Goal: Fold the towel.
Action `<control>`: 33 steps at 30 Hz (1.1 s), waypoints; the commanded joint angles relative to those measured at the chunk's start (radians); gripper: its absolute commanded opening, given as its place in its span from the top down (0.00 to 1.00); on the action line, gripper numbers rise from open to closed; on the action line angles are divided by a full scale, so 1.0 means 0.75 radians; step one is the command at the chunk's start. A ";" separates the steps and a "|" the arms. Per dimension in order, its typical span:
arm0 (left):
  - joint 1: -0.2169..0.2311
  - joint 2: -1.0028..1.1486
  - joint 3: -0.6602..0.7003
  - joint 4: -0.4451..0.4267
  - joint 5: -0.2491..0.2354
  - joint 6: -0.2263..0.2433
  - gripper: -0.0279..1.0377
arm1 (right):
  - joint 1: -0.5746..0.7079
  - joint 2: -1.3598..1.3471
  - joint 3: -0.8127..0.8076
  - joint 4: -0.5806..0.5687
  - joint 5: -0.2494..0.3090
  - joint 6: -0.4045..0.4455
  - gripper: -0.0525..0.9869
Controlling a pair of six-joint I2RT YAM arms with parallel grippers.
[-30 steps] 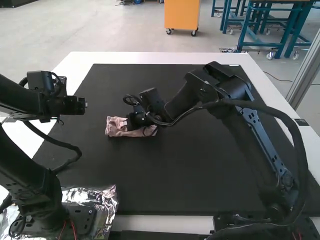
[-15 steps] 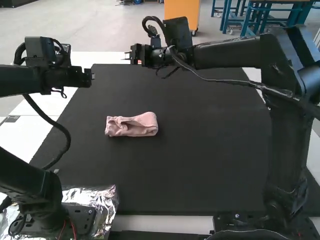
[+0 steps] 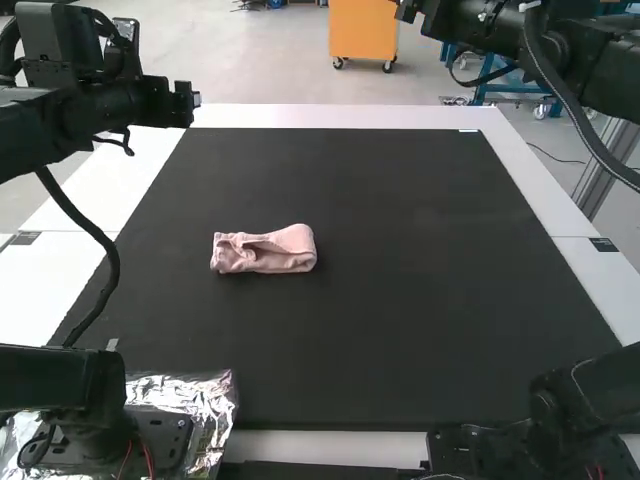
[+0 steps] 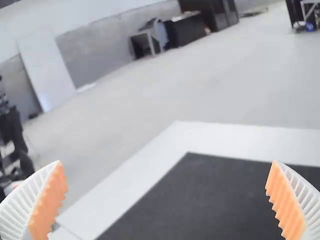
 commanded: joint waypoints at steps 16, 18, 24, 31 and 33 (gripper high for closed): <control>0.005 -0.875 -0.190 0.093 0.007 -0.042 0.06 | -0.425 -1.237 -0.523 -0.279 0.069 -0.012 0.07; 0.003 -0.977 -0.223 0.089 0.007 -0.044 0.06 | -0.447 -1.354 -0.543 -0.324 0.069 -0.012 0.07; 0.003 -1.272 -0.313 0.038 0.002 -0.042 0.06 | -0.500 -1.577 -0.560 -0.463 0.073 -0.061 0.07; 0.007 -1.352 -0.335 -0.040 0.002 -0.038 0.06 | -0.510 -1.566 -0.615 -0.465 0.283 -0.215 0.07; 0.001 -1.352 -0.360 -0.050 0.007 -0.017 0.06 | -0.510 -1.566 -0.688 -0.416 0.285 -0.231 0.07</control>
